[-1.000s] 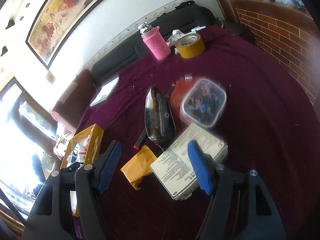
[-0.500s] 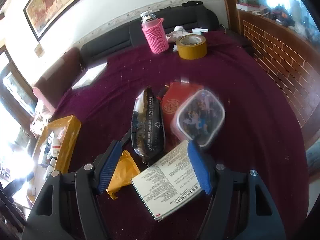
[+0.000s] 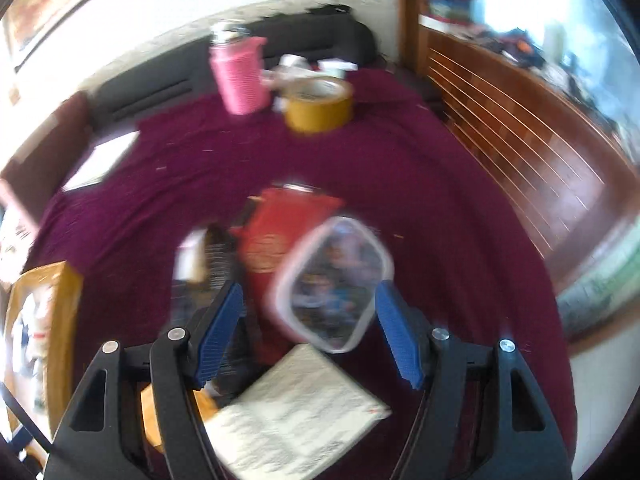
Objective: Organize objects
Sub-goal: 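Withdraw both grippers from the tray toward the remaining items, then grasp a red-capped black marker with the left gripper while the right grasps the cartoon box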
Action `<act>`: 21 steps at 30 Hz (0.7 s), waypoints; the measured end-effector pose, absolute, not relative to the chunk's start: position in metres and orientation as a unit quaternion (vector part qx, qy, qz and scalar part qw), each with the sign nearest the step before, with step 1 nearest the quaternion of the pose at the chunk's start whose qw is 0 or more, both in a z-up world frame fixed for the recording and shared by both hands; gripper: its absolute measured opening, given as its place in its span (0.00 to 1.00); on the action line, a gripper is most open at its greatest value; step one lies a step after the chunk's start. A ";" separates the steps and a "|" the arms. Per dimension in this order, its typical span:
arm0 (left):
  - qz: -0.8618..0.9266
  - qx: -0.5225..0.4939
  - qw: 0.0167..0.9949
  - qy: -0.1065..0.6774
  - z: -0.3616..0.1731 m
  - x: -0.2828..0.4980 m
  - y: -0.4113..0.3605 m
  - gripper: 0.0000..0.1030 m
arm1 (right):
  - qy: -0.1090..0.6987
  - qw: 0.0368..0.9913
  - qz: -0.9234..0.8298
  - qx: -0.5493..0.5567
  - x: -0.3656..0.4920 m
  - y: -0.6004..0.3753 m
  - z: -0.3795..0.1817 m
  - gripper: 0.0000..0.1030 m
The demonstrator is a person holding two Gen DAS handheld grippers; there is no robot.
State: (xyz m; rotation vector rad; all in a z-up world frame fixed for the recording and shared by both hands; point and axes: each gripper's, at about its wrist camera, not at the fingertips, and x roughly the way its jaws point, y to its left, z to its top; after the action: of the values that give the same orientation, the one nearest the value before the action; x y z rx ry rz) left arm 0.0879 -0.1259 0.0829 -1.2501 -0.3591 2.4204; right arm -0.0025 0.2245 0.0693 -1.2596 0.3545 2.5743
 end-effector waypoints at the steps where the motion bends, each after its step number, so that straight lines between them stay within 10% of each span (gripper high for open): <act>1: 0.862 -0.448 0.198 -0.130 0.081 0.088 -0.125 0.64 | 0.143 0.127 0.875 -0.444 -0.005 0.236 0.064 0.66; 9: 0.866 -0.443 0.205 -0.107 0.086 0.088 -0.108 0.64 | 0.265 0.078 0.840 -0.467 -0.028 0.270 0.036 0.66; 21: 0.889 -0.404 0.213 -0.024 0.110 0.042 -0.054 0.64 | 0.216 0.123 0.861 -0.443 -0.016 0.274 0.031 0.62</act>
State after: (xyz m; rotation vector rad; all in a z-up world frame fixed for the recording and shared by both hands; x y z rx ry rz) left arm 0.0420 -0.0539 0.1099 -1.1207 -0.0659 2.4690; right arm -0.0162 0.2740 0.0306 -1.2924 0.6310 2.5134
